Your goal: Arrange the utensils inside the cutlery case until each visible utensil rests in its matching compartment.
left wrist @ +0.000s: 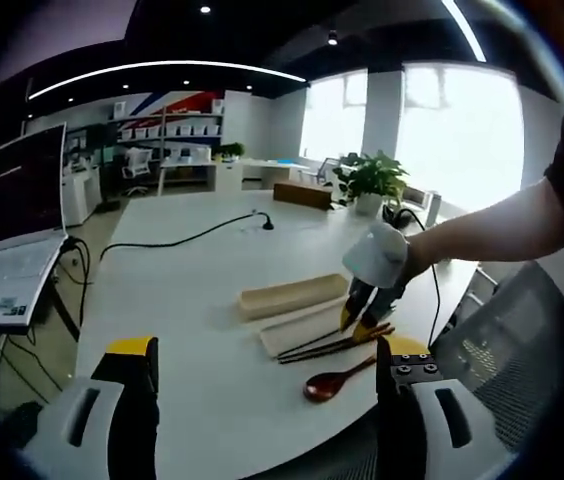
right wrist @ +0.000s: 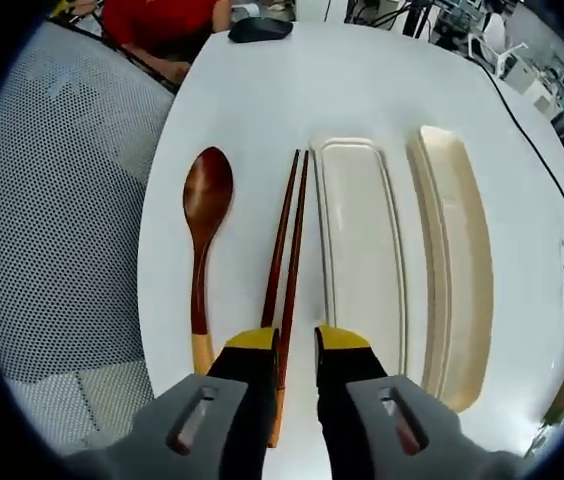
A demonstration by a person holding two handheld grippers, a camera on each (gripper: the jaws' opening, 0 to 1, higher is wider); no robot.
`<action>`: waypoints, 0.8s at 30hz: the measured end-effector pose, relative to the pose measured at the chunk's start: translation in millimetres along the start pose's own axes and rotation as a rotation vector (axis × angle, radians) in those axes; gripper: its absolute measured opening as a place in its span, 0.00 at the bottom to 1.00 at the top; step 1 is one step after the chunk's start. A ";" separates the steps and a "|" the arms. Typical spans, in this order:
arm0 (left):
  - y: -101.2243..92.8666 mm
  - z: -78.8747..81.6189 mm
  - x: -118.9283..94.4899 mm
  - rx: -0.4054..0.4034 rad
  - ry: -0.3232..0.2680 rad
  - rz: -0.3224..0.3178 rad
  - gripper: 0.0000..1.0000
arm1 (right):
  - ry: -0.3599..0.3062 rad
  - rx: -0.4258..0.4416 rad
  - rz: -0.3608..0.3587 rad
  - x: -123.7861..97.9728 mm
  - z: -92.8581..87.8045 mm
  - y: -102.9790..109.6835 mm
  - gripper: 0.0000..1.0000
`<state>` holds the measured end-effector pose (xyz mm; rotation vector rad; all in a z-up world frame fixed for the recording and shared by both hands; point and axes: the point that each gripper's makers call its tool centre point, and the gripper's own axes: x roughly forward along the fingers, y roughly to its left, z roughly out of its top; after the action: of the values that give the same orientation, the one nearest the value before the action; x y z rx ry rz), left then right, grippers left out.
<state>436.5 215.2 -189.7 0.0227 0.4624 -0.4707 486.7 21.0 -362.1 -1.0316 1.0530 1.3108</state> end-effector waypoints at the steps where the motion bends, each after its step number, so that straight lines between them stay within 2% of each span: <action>1: -0.1 0.0 0.3 -0.003 0.000 -0.001 0.93 | 0.004 -0.009 -0.006 1.5 -0.5 0.0 0.11; 7: -0.8 -3.3 1.4 0.010 0.018 -0.004 0.93 | -0.003 0.006 0.006 1.4 3.4 -7.7 0.07; 9: 0.2 -3.8 1.5 0.007 0.019 -0.001 0.93 | 0.000 0.036 0.008 1.9 4.5 -9.1 0.05; 14: 0.5 -3.8 1.3 0.005 0.018 0.000 0.92 | 0.031 0.004 0.000 2.7 5.6 -7.0 0.05; 19: 0.0 -4.1 1.6 0.006 0.019 -0.004 0.92 | 0.014 0.059 0.009 2.9 5.1 -8.6 0.05; 22: 0.2 -3.5 1.5 0.008 0.017 -0.004 0.92 | 0.028 0.023 0.003 3.7 7.4 -6.9 0.04; 24: 0.3 -3.5 1.7 0.008 0.018 -0.003 0.92 | 0.021 0.030 0.001 4.2 9.7 -7.8 0.04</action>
<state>436.4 215.2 -193.7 0.0343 0.4779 -0.4759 494.5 31.3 -364.1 -1.0243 1.0863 1.2836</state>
